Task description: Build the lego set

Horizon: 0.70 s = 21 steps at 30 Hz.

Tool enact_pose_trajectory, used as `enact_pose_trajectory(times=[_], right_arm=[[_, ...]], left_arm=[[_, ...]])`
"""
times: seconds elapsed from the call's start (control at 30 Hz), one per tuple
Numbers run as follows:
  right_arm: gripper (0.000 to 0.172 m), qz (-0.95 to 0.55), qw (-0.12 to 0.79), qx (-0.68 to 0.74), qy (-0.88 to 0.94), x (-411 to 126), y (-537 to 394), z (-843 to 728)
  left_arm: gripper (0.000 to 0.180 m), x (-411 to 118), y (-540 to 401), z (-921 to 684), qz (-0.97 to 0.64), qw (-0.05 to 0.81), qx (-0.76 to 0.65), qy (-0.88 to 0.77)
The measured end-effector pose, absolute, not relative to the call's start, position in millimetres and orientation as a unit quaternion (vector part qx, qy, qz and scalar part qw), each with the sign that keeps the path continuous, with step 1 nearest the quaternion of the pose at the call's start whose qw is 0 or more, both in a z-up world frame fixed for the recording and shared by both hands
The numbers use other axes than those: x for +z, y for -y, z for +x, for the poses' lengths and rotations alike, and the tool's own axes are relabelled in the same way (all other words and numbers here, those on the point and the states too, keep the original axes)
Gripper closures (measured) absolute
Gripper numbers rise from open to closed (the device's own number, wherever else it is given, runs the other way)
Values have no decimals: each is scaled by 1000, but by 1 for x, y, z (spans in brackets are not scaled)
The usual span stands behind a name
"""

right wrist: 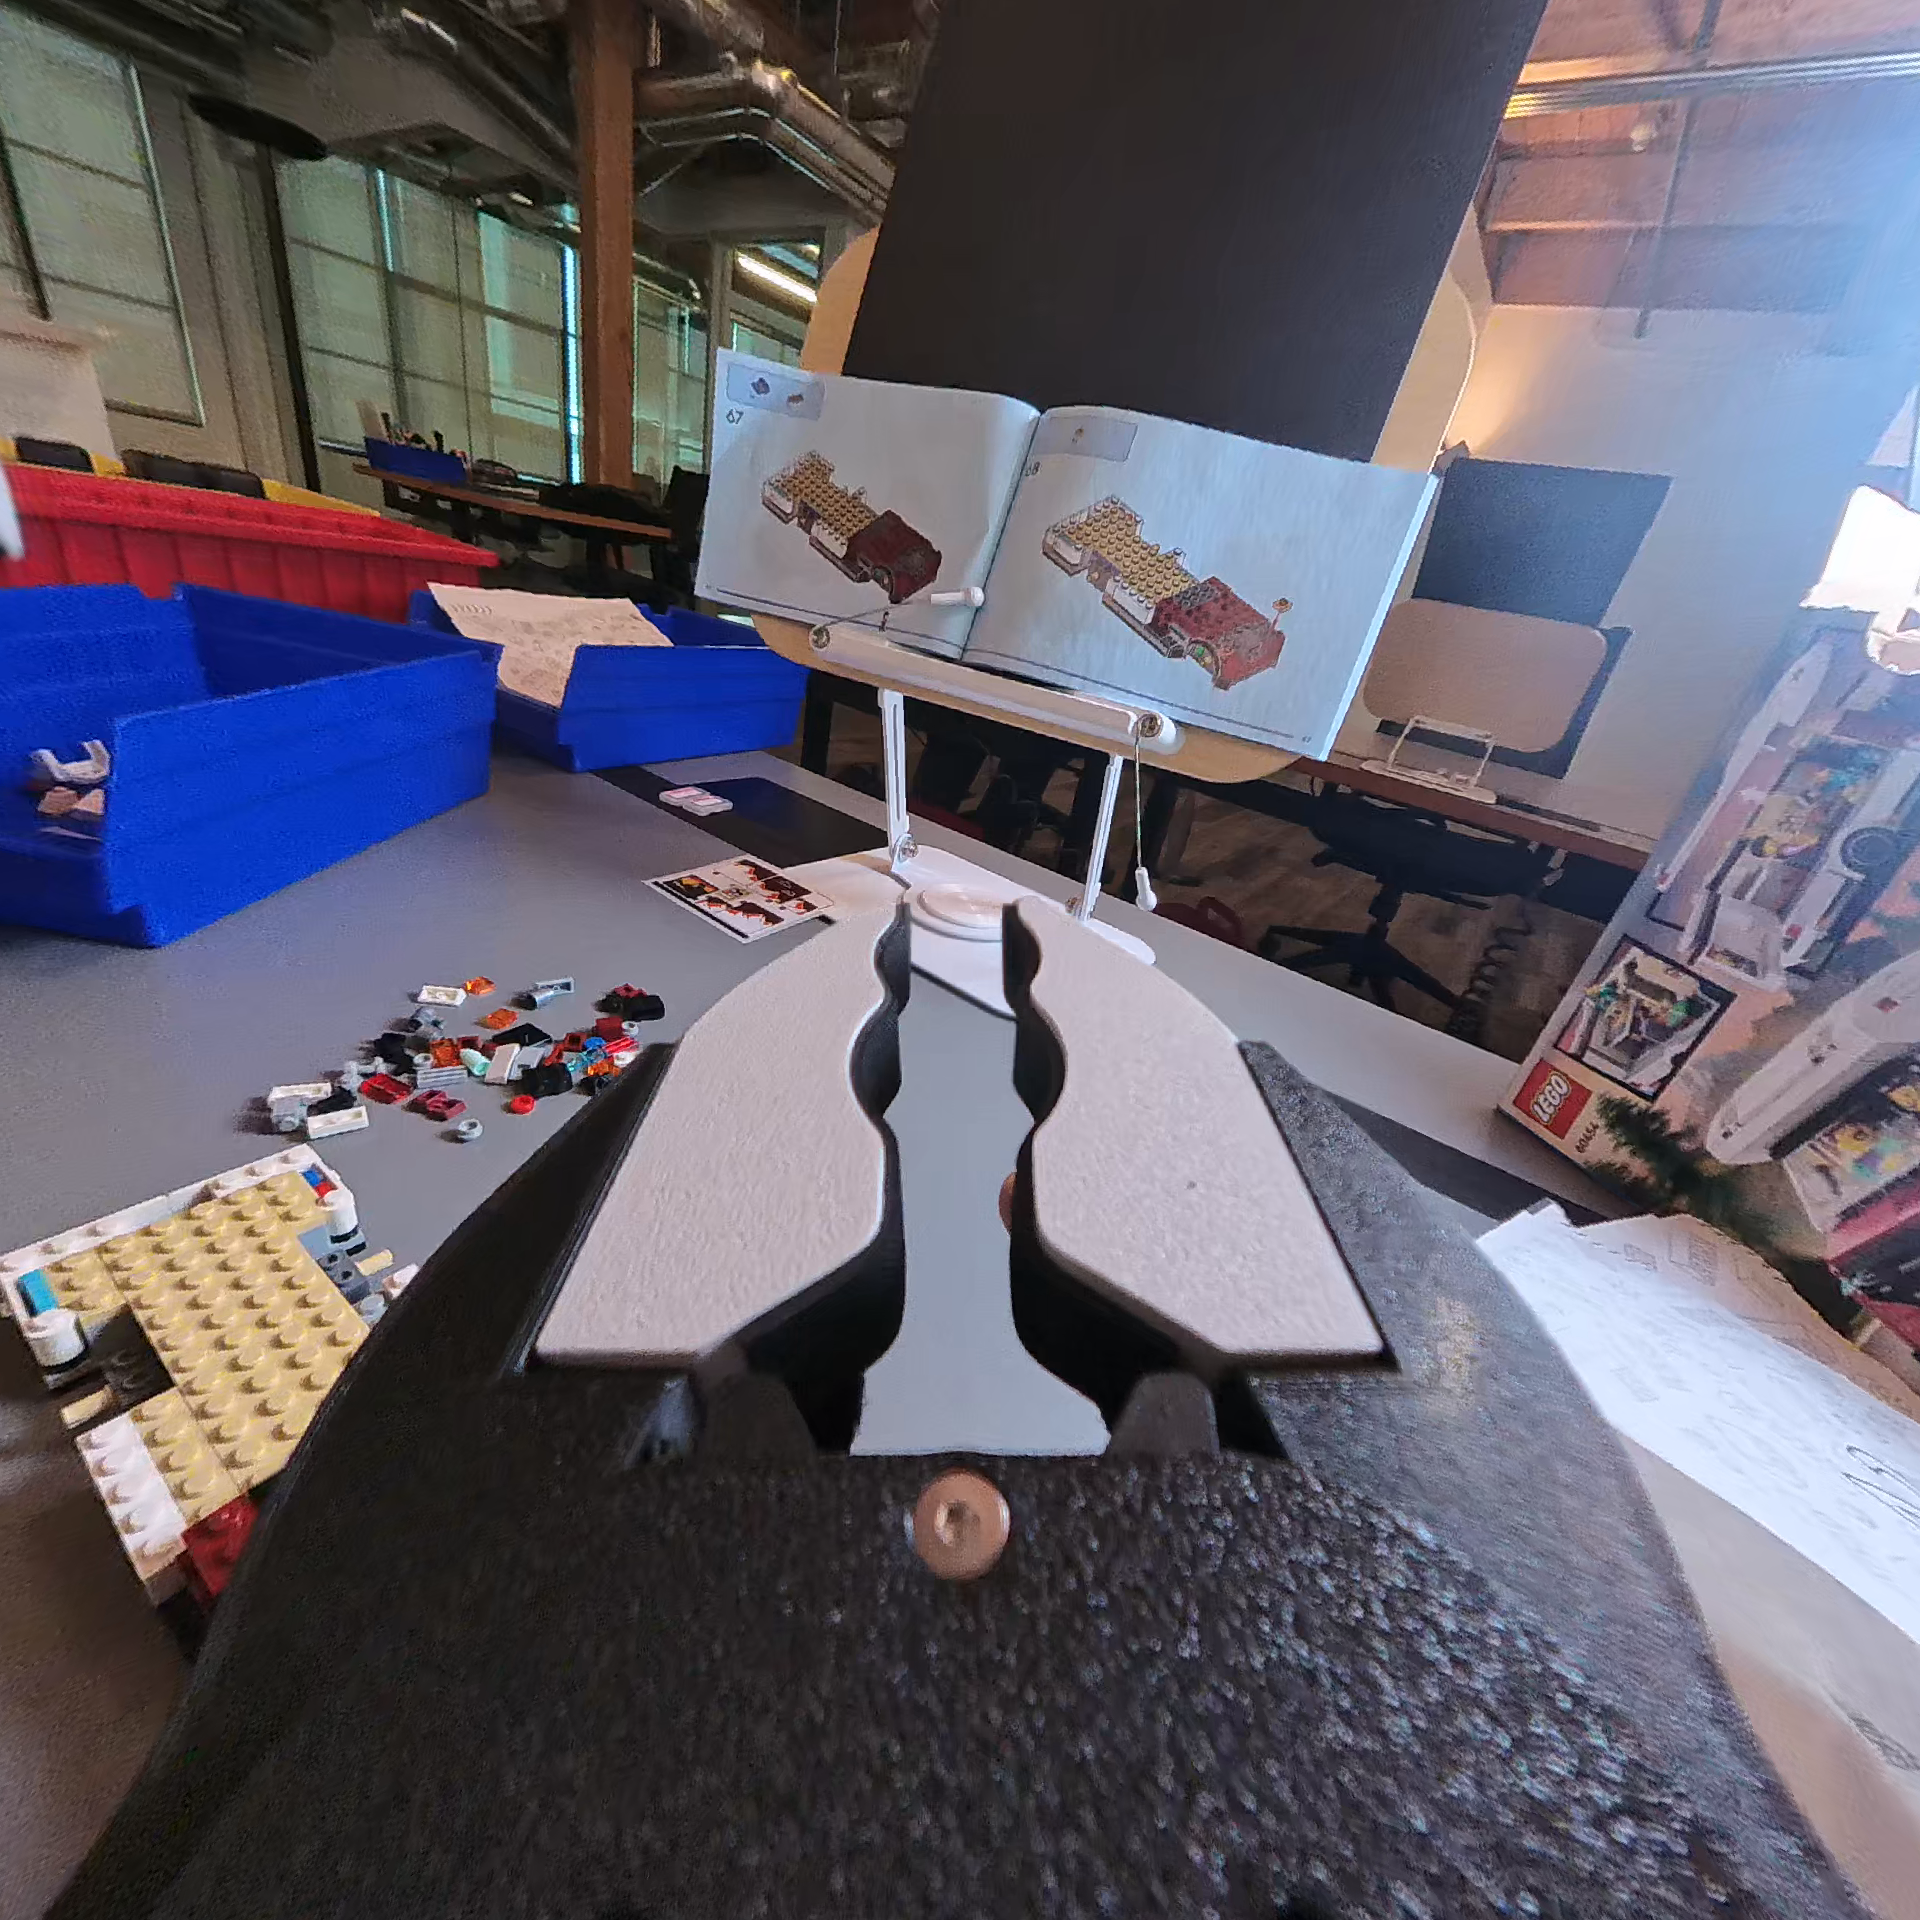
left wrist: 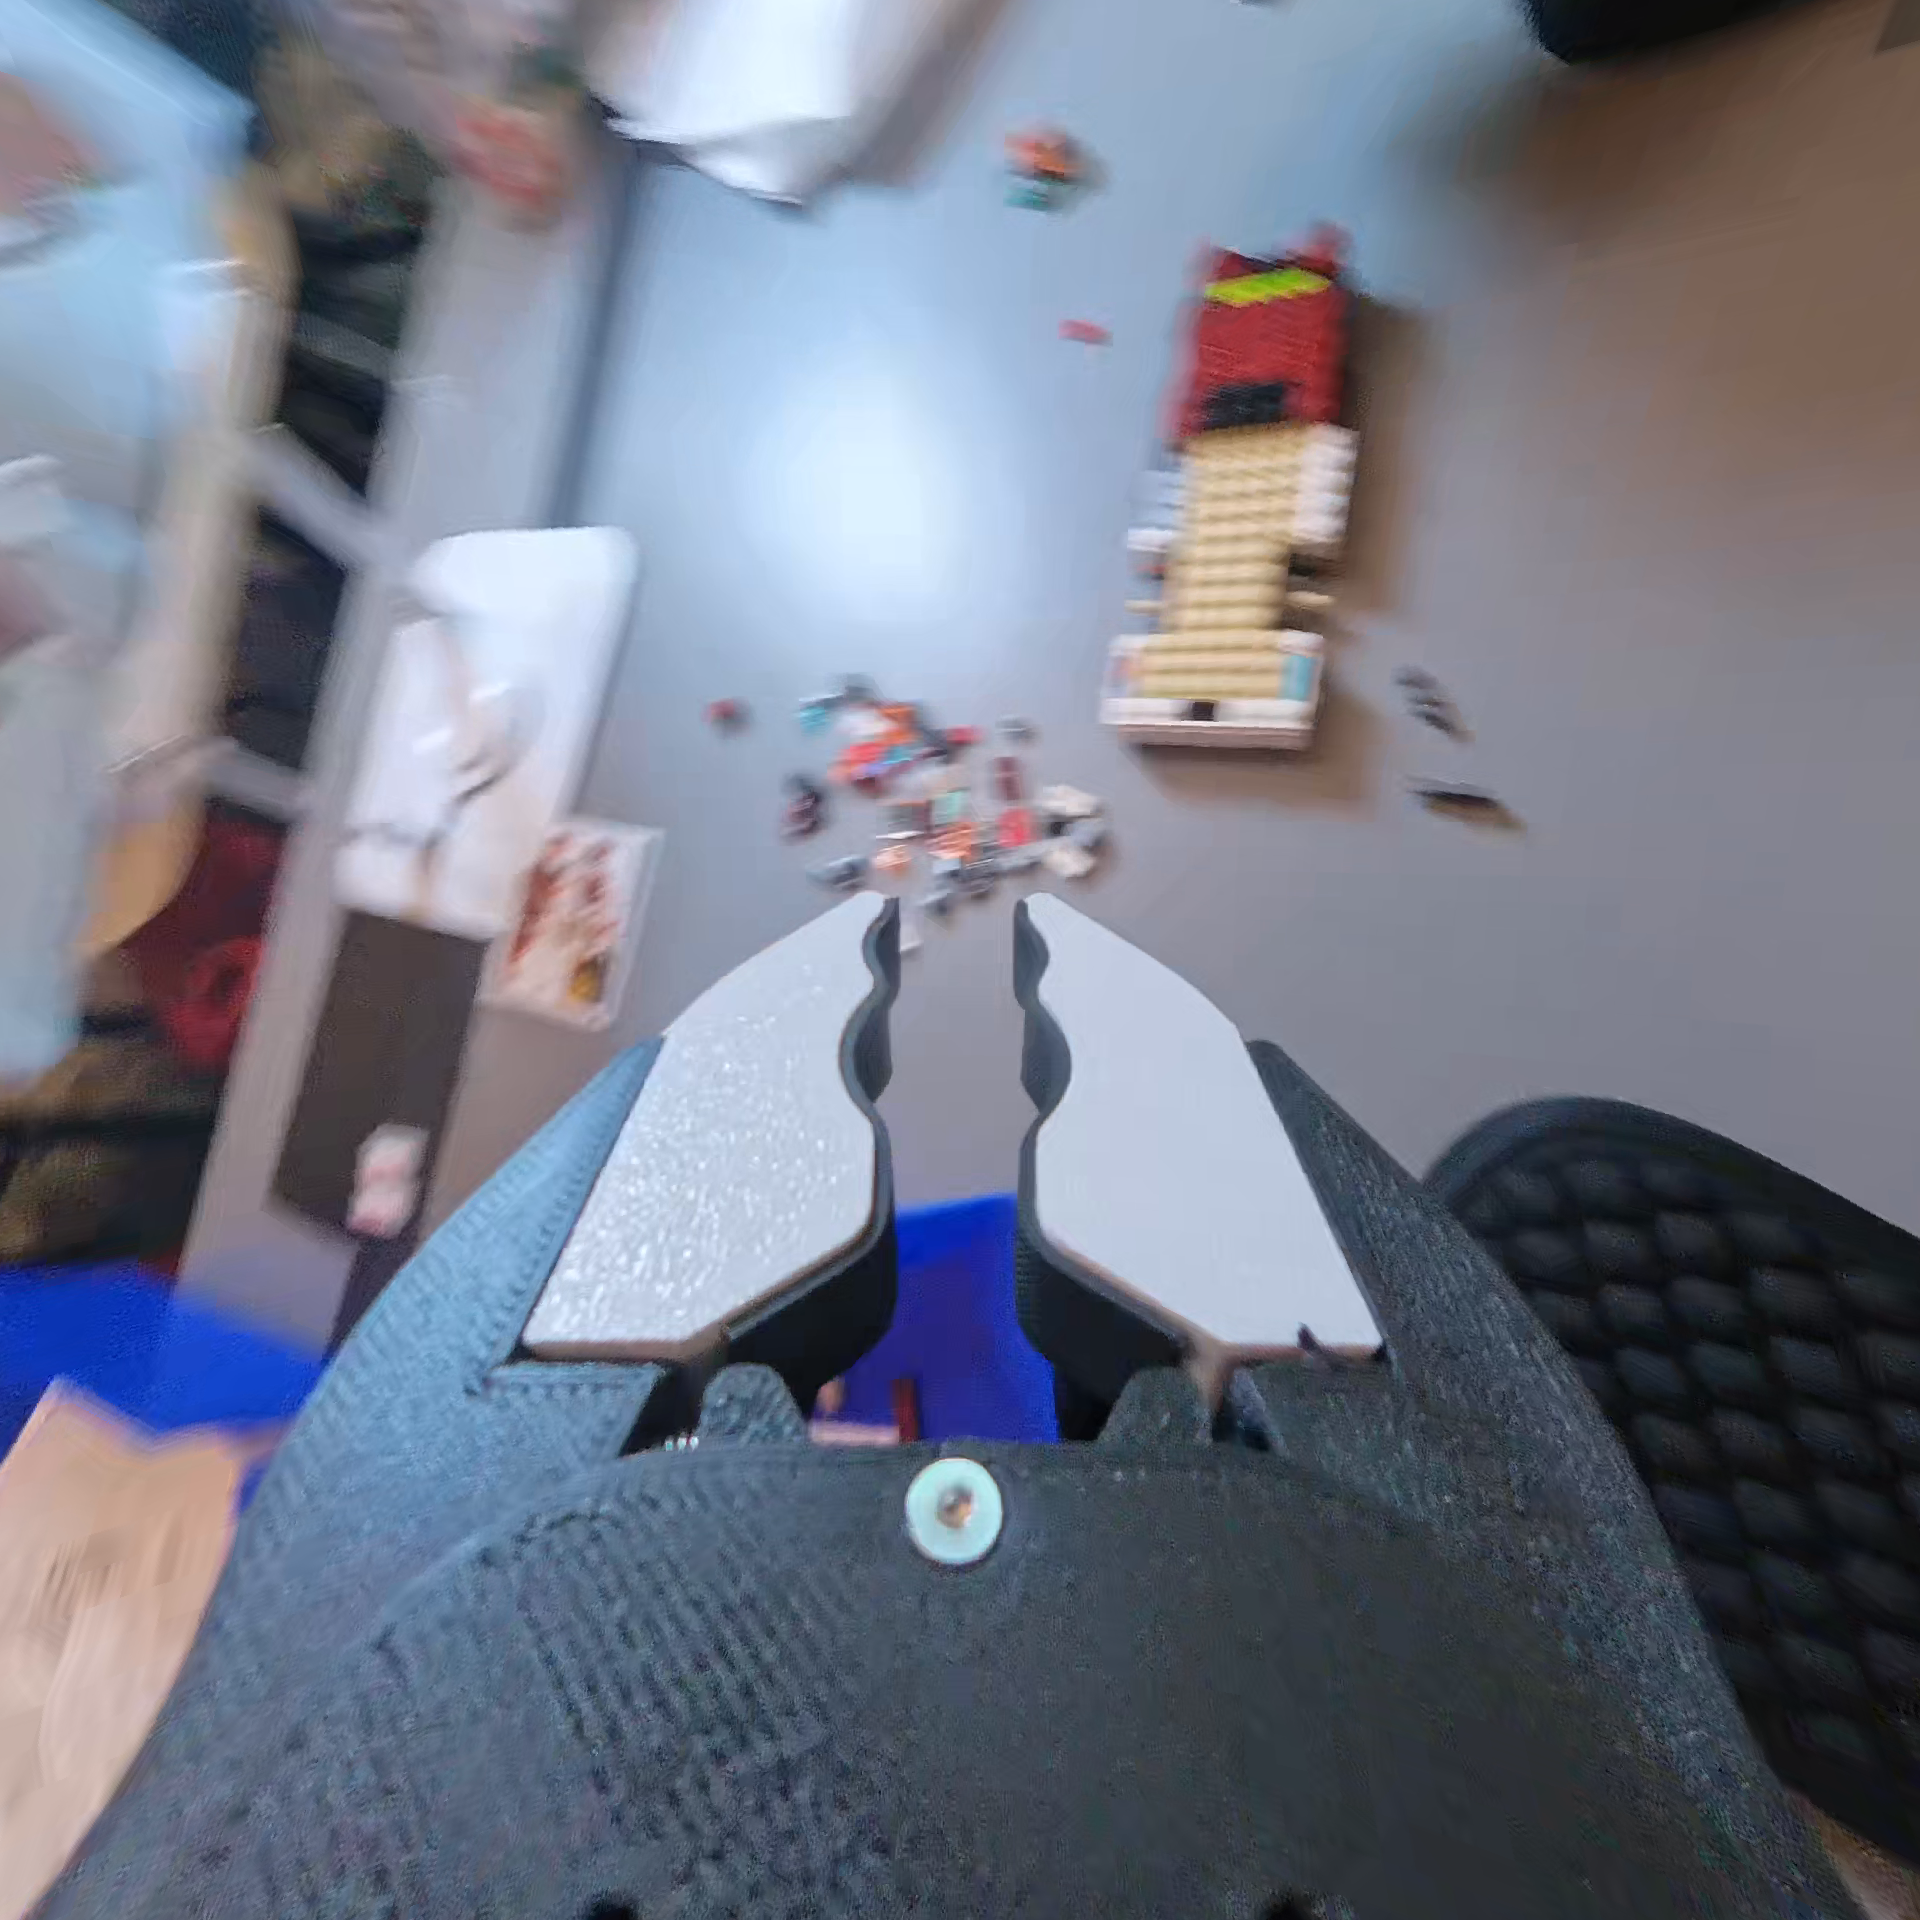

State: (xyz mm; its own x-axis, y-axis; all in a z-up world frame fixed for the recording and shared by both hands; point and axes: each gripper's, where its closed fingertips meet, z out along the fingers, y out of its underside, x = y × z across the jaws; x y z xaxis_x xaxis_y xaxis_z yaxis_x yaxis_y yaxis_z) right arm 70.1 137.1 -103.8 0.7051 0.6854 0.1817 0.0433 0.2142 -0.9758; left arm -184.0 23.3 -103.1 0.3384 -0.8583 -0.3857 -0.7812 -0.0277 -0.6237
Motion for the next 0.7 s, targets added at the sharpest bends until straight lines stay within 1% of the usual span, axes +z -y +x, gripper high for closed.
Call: enact_pose_trajectory(times=[0.1, 0.13, 0.17, 0.27, 0.33, 0.4, 0.5, 0.6, 0.7], right_arm=[[152, -575, 730, 223, 295, -96, -138, 77], [150, -572, 735, 222, 289, -94, -138, 79], [146, -573, 738, 218, 282, -93, -140, 82], [135, -578, 741, 212, 269, -93, -145, 88], [131, -584, 738, 207, 266, -97, -149, 89], [130, -592, 733, 204, 266, -102, -153, 89], [130, -602, 724, 200, 270, -112, -157, 87], [131, -610, 717, 196, 275, -119, -160, 84], [131, -617, 711, 195, 276, -125, -162, 83]], left_arm=[[177, -58, -49, -263, -764, 483, -20, -427], [180, -52, -56, -292, -782, 495, -5, -378], [180, -53, -62, -321, -803, 493, 17, -336], [180, -80, -71, -389, -859, 437, 61, -260], [180, -107, -76, -416, -887, 383, 76, -244], [180, -138, -80, -438, -913, 313, 92, -247], [180, -173, -93, -471, -935, 235, 123, -234], [175, -197, -107, -501, -951, 174, 135, -216], [165, -220, -110, -523, -968, 102, 124, -195]])
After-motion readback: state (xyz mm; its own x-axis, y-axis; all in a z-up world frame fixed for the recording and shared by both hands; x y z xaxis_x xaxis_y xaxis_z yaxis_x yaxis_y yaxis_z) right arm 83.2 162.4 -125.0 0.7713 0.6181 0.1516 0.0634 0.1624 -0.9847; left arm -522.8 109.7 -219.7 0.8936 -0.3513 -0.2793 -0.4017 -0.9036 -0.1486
